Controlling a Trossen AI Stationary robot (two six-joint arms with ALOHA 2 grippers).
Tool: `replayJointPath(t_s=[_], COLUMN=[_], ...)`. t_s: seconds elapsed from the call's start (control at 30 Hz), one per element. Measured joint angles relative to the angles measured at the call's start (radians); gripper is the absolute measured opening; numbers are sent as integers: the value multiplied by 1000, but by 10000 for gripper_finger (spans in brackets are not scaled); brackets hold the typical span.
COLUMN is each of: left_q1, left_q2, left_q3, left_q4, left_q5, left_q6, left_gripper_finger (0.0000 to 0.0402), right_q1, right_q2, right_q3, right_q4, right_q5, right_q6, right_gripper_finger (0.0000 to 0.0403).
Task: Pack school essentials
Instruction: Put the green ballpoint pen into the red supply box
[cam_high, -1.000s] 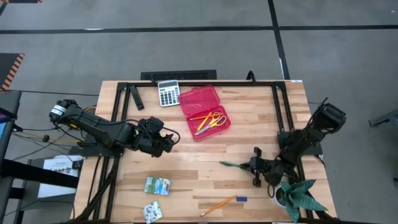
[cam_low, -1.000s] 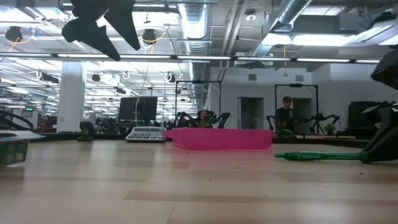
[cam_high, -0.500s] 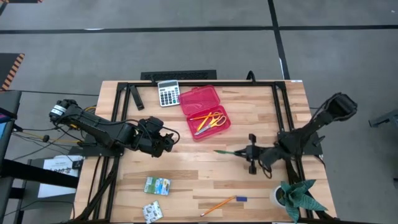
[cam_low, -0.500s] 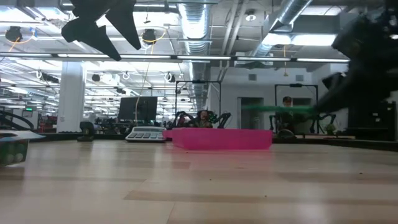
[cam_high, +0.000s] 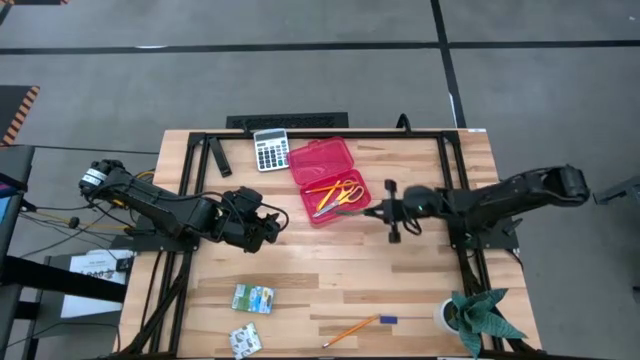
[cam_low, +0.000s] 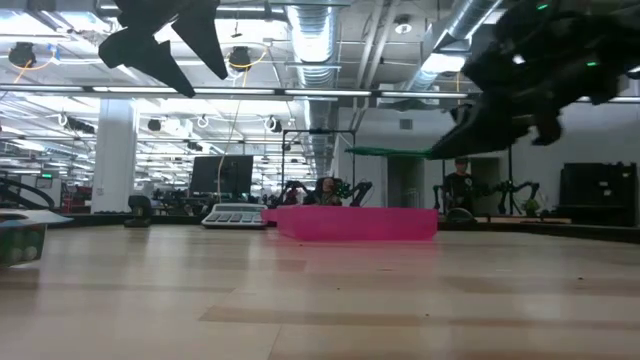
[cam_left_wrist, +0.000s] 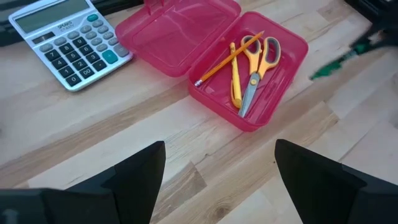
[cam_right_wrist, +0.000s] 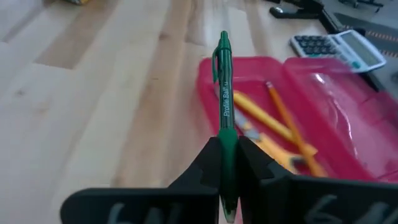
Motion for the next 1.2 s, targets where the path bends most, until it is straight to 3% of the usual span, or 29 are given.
replayJointPath(t_s=[0.23, 0.47, 0.77, 1.2], left_q1=[0, 0, 0, 0], left_q2=[0, 0, 0, 0], left_q3=[0, 0, 0, 0], left_q4=[0, -4, -7, -10], left_q5=[-1, -4, -3, -28], left_q6=[-9, -9, -9, -9], left_gripper_finger=[297, 297, 297, 297], right_q1=[-223, -320, -360, -400], right_q2=[175, 401, 599, 645], right_q3=[157, 345, 514, 548], right_q4=[-26, -81, -181, -222], right_q5=[-194, -311, -352, -306], right_q6=[-211, -343, -412, -444], right_gripper_finger=[31, 31, 33, 75])
